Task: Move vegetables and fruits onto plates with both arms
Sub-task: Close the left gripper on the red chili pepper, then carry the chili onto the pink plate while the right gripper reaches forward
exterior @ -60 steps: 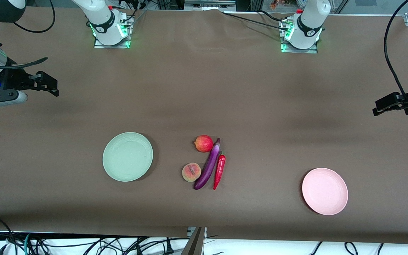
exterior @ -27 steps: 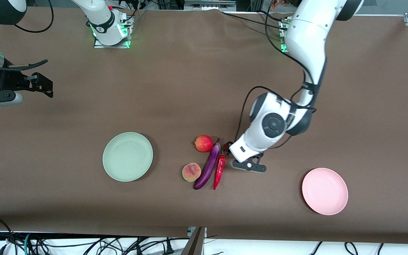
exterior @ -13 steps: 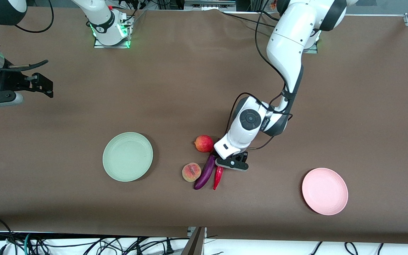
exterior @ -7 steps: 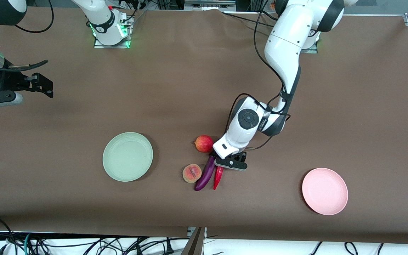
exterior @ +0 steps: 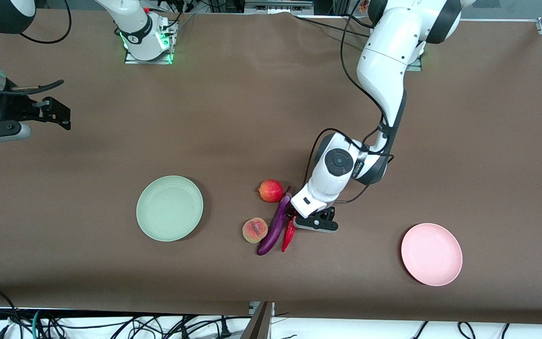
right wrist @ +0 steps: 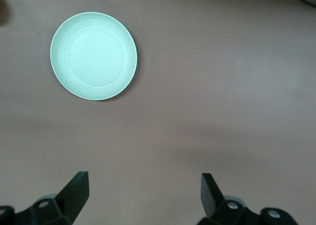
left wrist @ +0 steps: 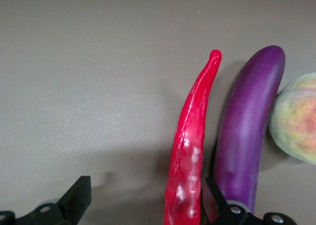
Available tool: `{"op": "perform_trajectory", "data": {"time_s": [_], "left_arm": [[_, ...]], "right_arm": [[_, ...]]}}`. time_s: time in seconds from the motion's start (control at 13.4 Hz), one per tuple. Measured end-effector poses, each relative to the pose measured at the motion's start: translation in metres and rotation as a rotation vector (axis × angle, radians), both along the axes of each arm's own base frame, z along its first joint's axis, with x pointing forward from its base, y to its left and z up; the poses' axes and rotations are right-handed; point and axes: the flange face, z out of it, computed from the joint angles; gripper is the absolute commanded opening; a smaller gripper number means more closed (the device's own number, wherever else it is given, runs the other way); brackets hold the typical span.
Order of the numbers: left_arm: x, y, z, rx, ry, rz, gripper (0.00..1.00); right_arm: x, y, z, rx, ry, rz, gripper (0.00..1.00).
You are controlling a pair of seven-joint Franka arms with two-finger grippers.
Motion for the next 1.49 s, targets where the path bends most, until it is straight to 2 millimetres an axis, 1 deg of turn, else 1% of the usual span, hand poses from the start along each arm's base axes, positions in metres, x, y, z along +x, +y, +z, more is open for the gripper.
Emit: {"op": "perform_trajectory", "data": {"time_s": [0.15,0.22,0.3,0.45,0.6,0.67,0.89,0.97,1.12,1.27,1.34,1.41,1.49], "left_arm": [[-0.001,0.000,-0.005,0.000,-0.004,0.000,1.00],[-0.001,-0.001,-0.010,0.002,-0.002,-0.001,0.94],[-0.003,-0.001,-0.015,0.004,0.000,-0.002,0.81],[-0.004,-0.002,-0.020,0.006,0.002,-0.004,0.41],[-0.004,-0.002,-0.020,0.006,0.000,-0.004,0.12],[-0.003,-0.001,-0.019,0.006,-0.002,-0.003,0.01],[0.001,0.001,-0.015,0.004,-0.012,0.001,0.00],[0.005,0.005,-0.011,0.005,-0.022,0.006,0.00],[0.021,0.024,0.003,0.021,-0.059,0.010,0.00],[0.038,0.054,0.023,0.039,-0.077,-0.002,0.00],[0.046,0.075,0.034,0.058,-0.064,-0.023,0.00],[0.053,0.101,0.045,0.085,-0.043,-0.062,0.00],[0.060,0.132,0.055,0.111,-0.024,-0.107,0.00]], "right_arm": [[0.000,0.000,0.000,0.000,0.000,0.000,1.00],[0.000,0.000,0.000,0.000,0.000,0.000,1.00],[0.000,0.000,0.000,0.000,0.000,0.000,1.00],[0.000,0.000,0.000,0.000,-0.003,0.000,1.00],[0.001,0.001,0.001,0.001,-0.007,0.002,1.00],[0.001,0.001,0.001,0.001,-0.007,0.002,1.00],[0.001,0.001,0.000,0.000,-0.006,0.002,1.00],[0.001,0.001,0.000,0.000,-0.005,0.001,1.00],[0.002,0.002,-0.003,0.012,0.001,-0.001,1.00],[0.004,0.004,-0.010,0.022,0.014,0.000,1.00],[0.006,0.005,-0.017,0.021,0.026,0.003,1.00],[0.009,0.007,-0.026,0.020,0.043,0.006,1.00],[0.013,0.008,-0.039,0.017,0.064,0.008,1.00]]}}
